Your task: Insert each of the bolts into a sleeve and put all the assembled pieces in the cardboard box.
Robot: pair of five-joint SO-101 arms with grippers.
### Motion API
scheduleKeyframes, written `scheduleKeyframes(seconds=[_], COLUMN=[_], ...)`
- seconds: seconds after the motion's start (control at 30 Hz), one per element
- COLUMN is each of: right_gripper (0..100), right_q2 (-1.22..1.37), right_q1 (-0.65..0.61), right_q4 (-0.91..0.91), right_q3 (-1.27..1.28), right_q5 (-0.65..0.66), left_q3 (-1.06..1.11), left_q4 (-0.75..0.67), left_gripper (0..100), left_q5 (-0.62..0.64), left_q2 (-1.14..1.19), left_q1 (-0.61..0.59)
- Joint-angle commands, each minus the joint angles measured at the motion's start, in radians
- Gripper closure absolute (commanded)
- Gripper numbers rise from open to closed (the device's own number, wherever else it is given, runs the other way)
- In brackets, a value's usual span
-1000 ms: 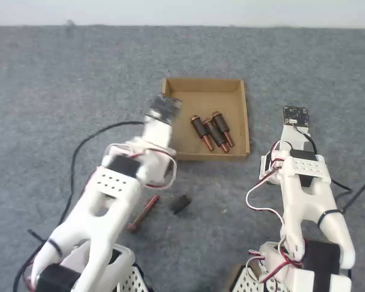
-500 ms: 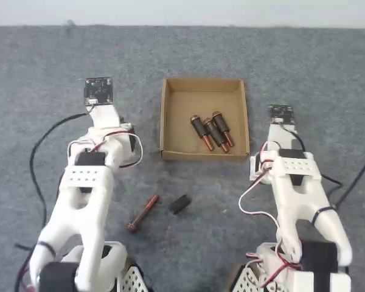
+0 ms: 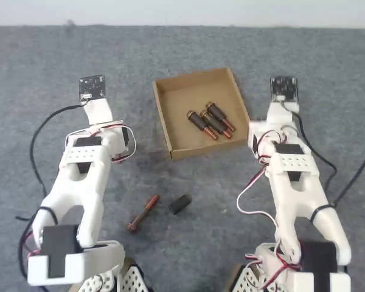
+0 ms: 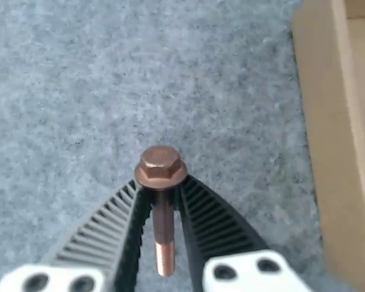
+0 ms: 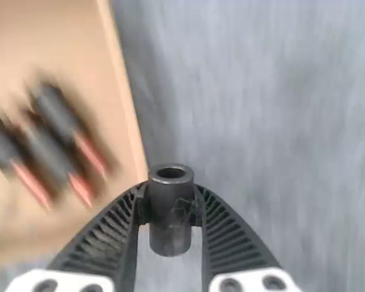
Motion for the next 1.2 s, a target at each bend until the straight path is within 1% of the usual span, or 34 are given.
scheduleKeyframes(seconds=[0.0, 0.13, 0.27, 0.37, 0.47, 0.53, 0.6, 0.7, 0.8, 1.0, 1.17], right_gripper=[98.9, 98.9, 98.9, 98.9, 98.9, 98.9, 98.9, 98.9, 98.9, 98.9, 98.9], right_q2=[-0.005, -0.005, -0.005, 0.013, 0.084, 0.15, 0.206, 0.282, 0.323, 0.331, 0.331], right_q1=[-0.008, -0.008, -0.01, -0.036, -0.077, -0.104, -0.125, -0.166, -0.206, -0.297, -0.384], right_q4=[-0.171, -0.344, -0.463, -0.539, -0.641, -0.739, -0.881, -1.152, -1.345, -1.497, -1.721], right_q3=[-0.061, -0.061, -0.061, -0.061, -0.061, -0.06, -0.04, 0.023, 0.098, 0.265, 0.451], right_q5=[0.015, 0.015, 0.015, 0.015, 0.015, 0.015, 0.015, 0.015, 0.015, 0.015, 0.015], left_q3=[-0.058, -0.058, -0.058, -0.058, -0.058, -0.058, -0.058, -0.058, -0.059, -0.056, -0.054], left_q4=[-0.021, -0.021, -0.021, -0.021, -0.023, -0.023, -0.025, -0.026, -0.026, -0.049, -0.052], left_gripper=[97, 97, 97, 97, 97, 97, 97, 97, 97, 97, 97], left_q5=[0.006, 0.005, 0.005, 0.005, 0.005, 0.005, 0.005, 0.005, 0.003, 0.003, 0.003], left_q2=[-0.012, -0.012, -0.009, -0.009, -0.008, -0.008, -0.006, -0.006, -0.006, -0.005, -0.005], left_q1=[-0.003, -0.003, -0.003, -0.003, -0.003, -0.003, -0.003, -0.003, -0.003, -0.003, -0.003])
